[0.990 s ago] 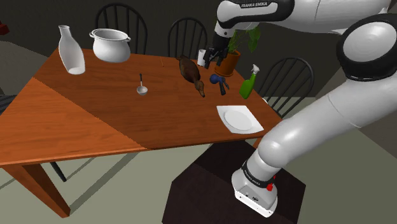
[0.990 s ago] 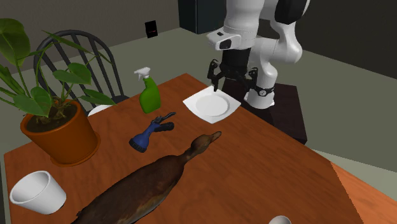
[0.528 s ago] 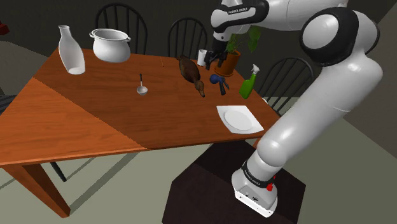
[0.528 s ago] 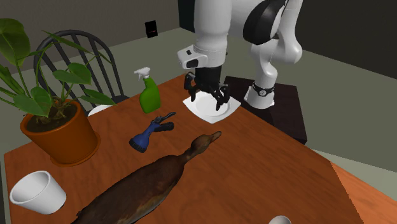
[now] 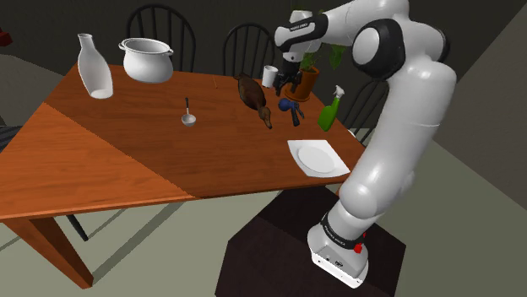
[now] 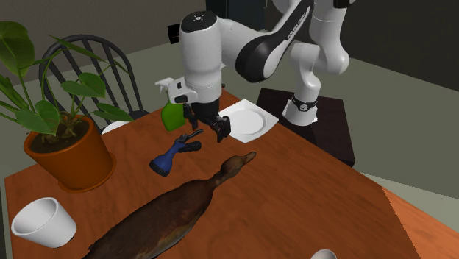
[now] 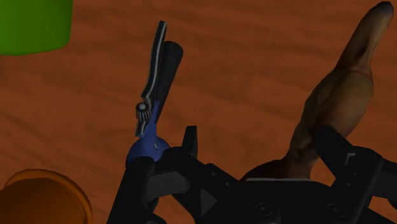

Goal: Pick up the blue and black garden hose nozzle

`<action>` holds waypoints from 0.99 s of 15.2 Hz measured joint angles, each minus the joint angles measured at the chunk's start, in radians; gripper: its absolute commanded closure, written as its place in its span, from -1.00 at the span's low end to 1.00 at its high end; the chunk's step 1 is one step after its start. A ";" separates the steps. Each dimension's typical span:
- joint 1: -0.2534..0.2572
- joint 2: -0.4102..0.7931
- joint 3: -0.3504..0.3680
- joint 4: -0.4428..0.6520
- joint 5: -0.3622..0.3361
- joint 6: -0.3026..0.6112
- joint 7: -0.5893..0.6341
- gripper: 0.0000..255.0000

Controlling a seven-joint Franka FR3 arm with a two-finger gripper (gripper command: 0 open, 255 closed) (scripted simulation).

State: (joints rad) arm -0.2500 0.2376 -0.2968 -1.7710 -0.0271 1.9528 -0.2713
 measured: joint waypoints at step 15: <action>-0.164 0.472 -0.036 0.467 0.064 -0.077 -0.049 -1.00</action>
State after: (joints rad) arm -0.4135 0.7095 -0.3323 -1.3037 0.0364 1.8760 -0.3198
